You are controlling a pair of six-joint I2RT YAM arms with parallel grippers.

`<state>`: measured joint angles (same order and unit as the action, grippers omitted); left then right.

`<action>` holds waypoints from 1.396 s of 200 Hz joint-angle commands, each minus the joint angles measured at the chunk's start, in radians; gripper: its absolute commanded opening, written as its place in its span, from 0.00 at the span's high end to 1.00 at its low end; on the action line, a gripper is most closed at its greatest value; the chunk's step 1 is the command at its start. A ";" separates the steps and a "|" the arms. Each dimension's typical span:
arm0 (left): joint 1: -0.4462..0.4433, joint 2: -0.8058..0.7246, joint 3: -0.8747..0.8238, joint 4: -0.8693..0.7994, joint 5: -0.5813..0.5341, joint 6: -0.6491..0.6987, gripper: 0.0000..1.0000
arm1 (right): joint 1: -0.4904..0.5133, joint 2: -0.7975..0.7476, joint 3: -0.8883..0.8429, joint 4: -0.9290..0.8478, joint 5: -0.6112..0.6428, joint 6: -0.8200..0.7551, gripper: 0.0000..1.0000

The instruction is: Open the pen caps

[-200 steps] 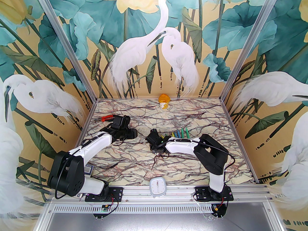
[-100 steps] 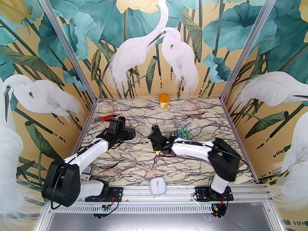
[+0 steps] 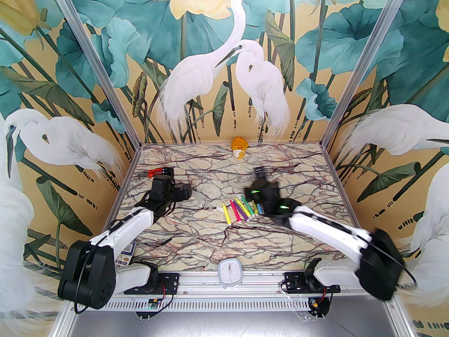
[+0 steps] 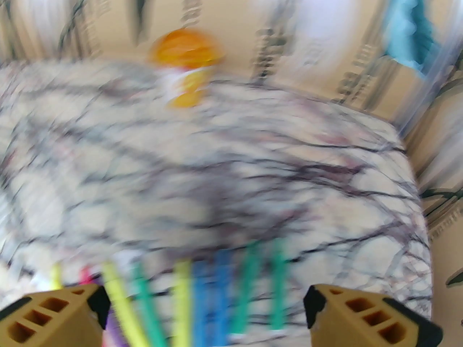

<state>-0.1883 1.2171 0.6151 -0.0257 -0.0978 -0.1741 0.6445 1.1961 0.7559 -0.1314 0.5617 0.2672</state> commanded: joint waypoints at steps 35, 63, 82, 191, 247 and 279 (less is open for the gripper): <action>0.038 -0.054 -0.129 0.365 -0.119 0.116 0.00 | -0.377 -0.128 -0.280 0.432 0.000 -0.032 0.01; 0.043 0.057 -0.271 0.746 -0.144 0.192 0.00 | -0.494 -0.042 -0.325 0.563 -0.027 -0.065 0.01; 0.052 0.134 -0.227 0.726 -0.133 0.196 0.00 | -0.543 0.039 -0.334 0.644 -0.078 -0.056 0.01; 0.174 0.337 -0.245 0.979 -0.065 0.163 0.00 | -0.639 0.303 -0.319 0.883 -0.293 -0.149 0.01; 0.190 0.342 -0.243 0.985 -0.031 0.156 0.00 | -0.651 0.352 -0.391 1.061 -0.350 -0.154 0.01; 0.190 0.344 -0.242 0.985 -0.030 0.157 0.00 | -0.651 0.352 -0.392 1.058 -0.350 -0.155 0.01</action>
<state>-0.0055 1.5509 0.3691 0.9363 -0.1505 -0.0071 -0.0021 1.5421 0.3672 0.8845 0.2302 0.1223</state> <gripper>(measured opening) 0.996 0.992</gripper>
